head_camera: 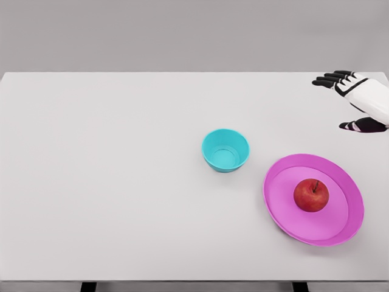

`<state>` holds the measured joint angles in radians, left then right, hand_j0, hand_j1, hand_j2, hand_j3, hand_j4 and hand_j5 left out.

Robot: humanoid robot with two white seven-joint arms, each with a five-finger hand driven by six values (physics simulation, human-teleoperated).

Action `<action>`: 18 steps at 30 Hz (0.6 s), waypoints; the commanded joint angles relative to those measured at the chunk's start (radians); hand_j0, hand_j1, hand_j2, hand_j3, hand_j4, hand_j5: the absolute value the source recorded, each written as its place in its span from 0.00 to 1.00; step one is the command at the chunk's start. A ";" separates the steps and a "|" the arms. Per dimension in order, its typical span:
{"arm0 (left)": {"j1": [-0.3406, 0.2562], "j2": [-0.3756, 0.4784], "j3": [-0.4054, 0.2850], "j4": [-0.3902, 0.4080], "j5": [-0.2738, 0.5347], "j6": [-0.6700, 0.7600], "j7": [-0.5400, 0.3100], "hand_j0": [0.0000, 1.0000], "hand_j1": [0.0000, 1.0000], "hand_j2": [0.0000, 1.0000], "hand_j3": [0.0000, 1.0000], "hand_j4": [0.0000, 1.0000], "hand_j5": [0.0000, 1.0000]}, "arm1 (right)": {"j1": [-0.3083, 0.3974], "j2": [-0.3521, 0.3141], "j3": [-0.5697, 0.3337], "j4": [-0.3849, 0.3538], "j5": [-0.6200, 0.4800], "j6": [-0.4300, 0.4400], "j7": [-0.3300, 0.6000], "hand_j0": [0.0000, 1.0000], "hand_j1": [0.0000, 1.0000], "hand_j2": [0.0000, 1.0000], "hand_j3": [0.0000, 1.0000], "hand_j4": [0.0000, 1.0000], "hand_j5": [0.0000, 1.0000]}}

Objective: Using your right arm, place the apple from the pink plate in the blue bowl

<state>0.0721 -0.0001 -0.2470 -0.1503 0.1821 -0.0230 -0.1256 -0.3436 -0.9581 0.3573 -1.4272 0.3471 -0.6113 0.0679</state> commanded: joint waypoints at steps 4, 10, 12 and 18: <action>0.002 0.000 0.000 0.000 0.000 0.000 0.000 1.00 1.00 1.00 1.00 1.00 1.00 | 0.011 -0.064 -0.004 -0.044 -0.010 0.000 -0.002 1.00 1.00 1.00 1.00 1.00 1.00; 0.000 0.000 0.000 0.000 -0.001 0.000 0.000 1.00 1.00 1.00 1.00 1.00 1.00 | 0.020 -0.136 -0.073 -0.242 -0.011 0.000 0.452 1.00 1.00 1.00 1.00 1.00 1.00; 0.000 0.000 0.000 0.000 0.000 0.000 0.000 1.00 1.00 1.00 1.00 1.00 1.00 | 0.064 -0.136 -0.070 -0.246 -0.011 0.000 0.460 1.00 1.00 1.00 1.00 1.00 1.00; 0.002 0.000 0.000 0.000 0.000 0.000 0.000 1.00 1.00 1.00 1.00 1.00 1.00 | 0.135 -0.136 -0.063 -0.254 -0.011 0.000 0.489 1.00 1.00 1.00 1.00 1.00 1.00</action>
<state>0.0721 -0.0001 -0.2469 -0.1503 0.1823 -0.0230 -0.1256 -0.2086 -1.0911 0.2939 -1.6753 0.3423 -0.6134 0.5401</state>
